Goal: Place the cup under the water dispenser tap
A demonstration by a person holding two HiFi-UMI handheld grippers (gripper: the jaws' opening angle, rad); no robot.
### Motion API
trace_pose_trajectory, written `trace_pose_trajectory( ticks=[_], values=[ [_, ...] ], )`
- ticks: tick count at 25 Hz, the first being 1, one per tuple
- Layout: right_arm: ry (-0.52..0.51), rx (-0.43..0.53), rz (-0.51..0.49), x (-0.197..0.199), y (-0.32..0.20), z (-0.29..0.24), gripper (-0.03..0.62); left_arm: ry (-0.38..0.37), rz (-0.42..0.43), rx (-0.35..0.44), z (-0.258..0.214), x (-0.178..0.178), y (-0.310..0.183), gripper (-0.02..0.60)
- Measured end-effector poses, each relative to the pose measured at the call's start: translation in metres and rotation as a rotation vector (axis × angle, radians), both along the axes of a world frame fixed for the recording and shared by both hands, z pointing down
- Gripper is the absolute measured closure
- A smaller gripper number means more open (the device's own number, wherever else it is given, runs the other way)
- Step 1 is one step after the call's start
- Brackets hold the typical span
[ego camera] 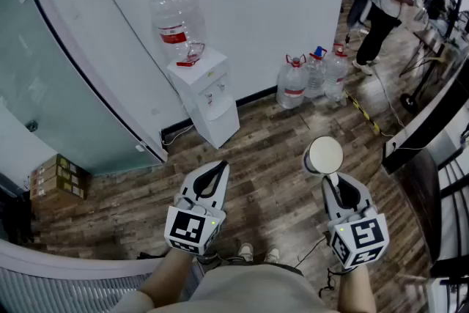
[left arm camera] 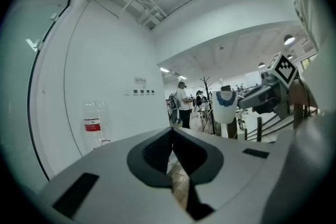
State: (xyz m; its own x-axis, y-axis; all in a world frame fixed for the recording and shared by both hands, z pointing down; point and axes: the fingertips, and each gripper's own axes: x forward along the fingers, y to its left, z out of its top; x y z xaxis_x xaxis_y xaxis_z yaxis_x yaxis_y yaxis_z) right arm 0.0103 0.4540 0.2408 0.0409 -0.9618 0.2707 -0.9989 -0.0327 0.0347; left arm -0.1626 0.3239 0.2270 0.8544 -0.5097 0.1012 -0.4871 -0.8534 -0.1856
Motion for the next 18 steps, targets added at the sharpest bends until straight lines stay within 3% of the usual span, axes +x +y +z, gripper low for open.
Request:
trace_pose_trajectory(
  ticks=[18],
  values=[
    [-0.02,-0.016,-0.051,0.029,-0.005,0.021,0.528,-0.026,-0.05,-0.006,0.018,0.022,0.006,0.575]
  ],
)
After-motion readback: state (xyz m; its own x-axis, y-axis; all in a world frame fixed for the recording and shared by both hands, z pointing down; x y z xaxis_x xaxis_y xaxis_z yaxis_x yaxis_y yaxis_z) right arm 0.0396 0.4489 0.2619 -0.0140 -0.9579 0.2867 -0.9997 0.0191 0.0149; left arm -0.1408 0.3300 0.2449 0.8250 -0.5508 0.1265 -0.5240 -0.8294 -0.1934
